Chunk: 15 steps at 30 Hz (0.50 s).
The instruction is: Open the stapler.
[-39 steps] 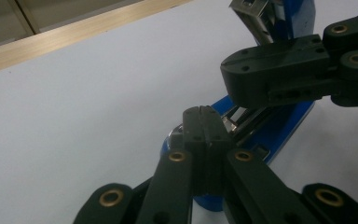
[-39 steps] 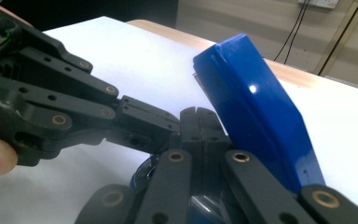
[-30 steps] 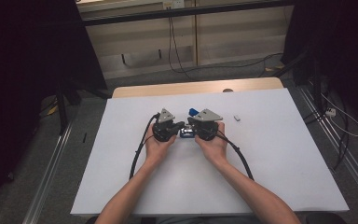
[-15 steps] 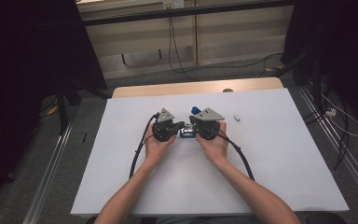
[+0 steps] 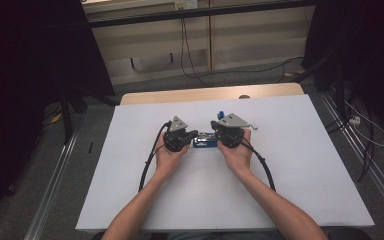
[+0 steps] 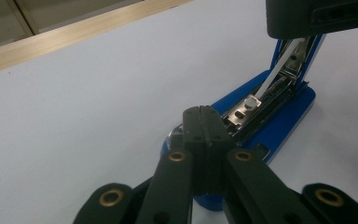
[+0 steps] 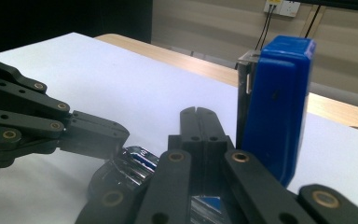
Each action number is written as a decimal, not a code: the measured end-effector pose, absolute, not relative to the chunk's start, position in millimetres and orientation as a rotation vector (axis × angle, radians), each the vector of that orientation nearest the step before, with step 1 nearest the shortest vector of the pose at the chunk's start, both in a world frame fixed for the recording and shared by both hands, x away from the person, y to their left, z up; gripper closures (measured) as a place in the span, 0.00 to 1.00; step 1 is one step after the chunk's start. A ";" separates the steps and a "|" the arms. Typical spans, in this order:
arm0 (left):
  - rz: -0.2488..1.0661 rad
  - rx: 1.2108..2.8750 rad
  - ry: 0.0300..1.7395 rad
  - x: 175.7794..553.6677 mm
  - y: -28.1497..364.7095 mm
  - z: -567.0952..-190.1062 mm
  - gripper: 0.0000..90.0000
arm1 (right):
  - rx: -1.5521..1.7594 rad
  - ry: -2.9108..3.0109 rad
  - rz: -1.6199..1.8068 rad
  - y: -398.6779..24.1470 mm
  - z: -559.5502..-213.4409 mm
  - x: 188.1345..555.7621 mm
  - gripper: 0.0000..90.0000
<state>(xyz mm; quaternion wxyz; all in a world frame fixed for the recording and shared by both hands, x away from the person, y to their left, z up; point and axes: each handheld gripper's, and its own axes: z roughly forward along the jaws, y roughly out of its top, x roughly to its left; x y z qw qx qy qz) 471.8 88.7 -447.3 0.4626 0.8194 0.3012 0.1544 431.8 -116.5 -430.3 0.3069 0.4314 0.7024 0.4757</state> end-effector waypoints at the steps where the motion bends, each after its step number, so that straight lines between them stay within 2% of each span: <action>1: 0.382 2.013 0.736 471.8 88.8 -447.5 1.00 | 1.147 1.862 1.271 -117.5 -430.1 431.9 1.00; 15: 0.383 2.013 0.740 471.7 88.6 -447.4 1.00 | 1.163 1.842 1.262 -127.7 -423.0 428.8 1.00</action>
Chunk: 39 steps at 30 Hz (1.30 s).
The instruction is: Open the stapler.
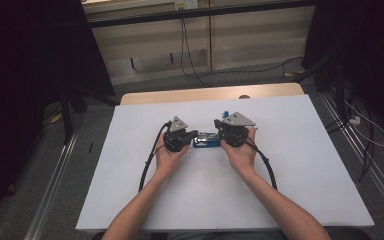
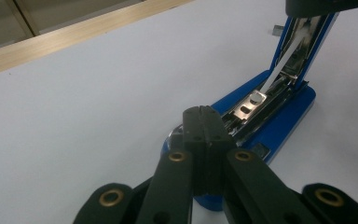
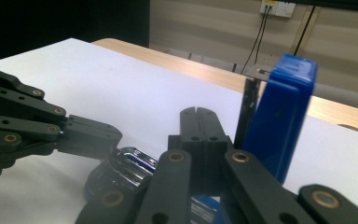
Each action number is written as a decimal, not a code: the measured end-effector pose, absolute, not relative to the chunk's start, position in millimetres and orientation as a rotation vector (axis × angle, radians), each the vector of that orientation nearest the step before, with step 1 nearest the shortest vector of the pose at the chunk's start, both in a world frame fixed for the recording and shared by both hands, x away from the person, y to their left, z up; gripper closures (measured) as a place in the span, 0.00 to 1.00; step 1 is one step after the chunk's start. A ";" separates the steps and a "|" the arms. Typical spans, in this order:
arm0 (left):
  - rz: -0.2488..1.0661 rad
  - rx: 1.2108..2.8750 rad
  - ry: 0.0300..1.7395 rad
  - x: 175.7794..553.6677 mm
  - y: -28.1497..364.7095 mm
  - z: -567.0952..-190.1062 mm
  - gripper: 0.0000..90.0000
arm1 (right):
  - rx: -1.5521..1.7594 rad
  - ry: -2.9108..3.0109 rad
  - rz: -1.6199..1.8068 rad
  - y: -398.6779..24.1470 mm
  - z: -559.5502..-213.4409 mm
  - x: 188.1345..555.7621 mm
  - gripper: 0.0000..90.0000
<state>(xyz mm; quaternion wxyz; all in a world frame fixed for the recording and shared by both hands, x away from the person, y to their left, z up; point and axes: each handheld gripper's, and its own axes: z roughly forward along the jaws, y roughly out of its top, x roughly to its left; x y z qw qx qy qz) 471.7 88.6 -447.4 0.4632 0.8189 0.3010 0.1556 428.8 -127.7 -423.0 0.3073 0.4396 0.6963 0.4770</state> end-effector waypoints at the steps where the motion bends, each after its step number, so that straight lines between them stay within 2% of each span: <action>1: 0.384 2.014 0.739 471.8 88.6 -447.4 1.00 | 1.170 1.839 1.268 -129.7 -422.8 429.0 1.00; 16: 0.377 2.012 0.741 471.7 88.8 -447.6 1.00 | 1.218 1.823 1.228 -167.0 -422.6 427.5 1.00; 39: 0.381 2.013 0.741 471.7 89.5 -447.6 1.00 | 1.166 1.890 1.205 -191.4 -424.7 420.1 1.00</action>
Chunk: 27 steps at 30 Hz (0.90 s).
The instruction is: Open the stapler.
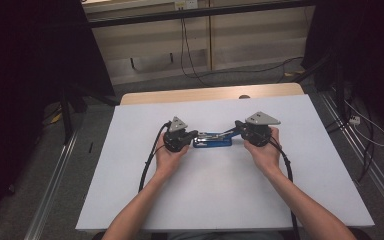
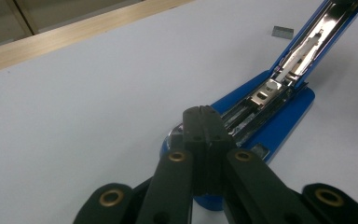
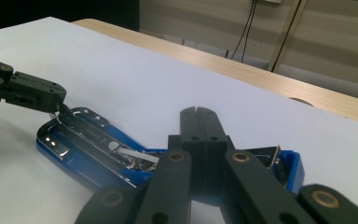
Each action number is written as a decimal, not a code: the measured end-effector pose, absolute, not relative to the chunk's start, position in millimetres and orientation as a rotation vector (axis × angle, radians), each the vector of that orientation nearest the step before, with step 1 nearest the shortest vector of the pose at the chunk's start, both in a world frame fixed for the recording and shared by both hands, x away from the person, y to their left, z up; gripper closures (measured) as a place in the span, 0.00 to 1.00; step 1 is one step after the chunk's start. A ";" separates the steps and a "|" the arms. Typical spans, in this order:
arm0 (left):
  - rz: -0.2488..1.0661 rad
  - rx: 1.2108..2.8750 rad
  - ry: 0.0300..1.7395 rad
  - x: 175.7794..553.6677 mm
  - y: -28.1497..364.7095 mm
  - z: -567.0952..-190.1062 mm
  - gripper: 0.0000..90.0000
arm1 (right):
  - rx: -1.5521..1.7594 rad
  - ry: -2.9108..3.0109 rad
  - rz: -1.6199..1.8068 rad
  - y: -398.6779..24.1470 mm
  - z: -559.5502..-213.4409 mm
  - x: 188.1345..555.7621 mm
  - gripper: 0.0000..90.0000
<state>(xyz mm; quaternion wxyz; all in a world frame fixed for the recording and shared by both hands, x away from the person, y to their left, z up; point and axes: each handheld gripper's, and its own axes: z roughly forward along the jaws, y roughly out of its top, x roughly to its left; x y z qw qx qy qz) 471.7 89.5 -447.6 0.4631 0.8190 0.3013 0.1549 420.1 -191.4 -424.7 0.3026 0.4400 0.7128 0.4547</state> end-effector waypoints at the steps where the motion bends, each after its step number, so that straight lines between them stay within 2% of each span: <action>1: 0.380 2.013 0.741 471.7 89.5 -447.6 1.00 | 1.162 1.894 1.212 -192.8 -424.9 419.5 1.00; 27: 0.372 2.005 0.749 471.5 89.5 -448.0 1.00 | 1.174 1.908 1.243 -220.1 -432.2 412.5 1.00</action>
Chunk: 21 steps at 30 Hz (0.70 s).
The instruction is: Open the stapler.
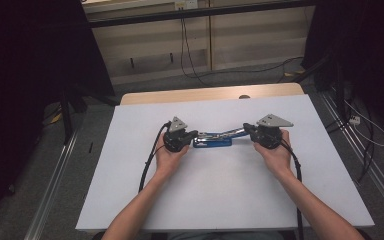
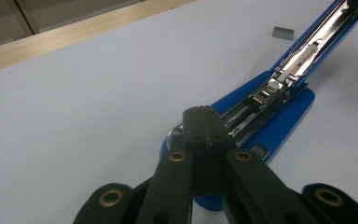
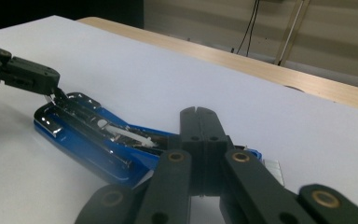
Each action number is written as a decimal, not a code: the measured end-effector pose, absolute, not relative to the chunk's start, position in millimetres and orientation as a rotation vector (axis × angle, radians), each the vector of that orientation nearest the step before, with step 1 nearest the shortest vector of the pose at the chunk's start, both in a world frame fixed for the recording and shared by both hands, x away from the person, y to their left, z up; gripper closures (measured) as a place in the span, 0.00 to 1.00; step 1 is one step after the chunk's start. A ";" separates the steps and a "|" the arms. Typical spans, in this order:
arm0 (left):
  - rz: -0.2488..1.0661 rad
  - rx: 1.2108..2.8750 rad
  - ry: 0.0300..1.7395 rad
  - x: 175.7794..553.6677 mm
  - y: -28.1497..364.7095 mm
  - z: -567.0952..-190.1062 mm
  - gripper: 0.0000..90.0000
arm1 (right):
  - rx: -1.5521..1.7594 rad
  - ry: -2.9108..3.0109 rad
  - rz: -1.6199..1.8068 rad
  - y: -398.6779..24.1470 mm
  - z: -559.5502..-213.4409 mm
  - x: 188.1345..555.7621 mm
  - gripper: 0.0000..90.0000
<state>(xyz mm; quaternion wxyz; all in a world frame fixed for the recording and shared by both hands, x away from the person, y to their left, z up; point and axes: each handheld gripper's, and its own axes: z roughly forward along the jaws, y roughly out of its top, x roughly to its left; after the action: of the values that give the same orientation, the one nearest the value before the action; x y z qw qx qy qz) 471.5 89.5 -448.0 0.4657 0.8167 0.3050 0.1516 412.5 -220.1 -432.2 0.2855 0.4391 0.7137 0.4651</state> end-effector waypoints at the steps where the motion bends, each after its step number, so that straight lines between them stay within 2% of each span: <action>1: 0.370 2.004 0.751 471.7 89.6 -447.9 1.00 | 1.175 1.915 1.240 -220.7 -433.1 412.2 1.00; 21: 0.369 2.003 0.757 471.7 89.2 -447.6 1.00 | 1.213 1.948 1.202 -225.5 -444.4 413.9 1.00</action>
<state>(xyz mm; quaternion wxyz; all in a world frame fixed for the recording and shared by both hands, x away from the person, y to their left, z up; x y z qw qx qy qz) 471.7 89.2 -447.6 0.4656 0.8158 0.3082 0.1504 413.9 -225.5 -444.4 0.2720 0.4506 0.7236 0.4464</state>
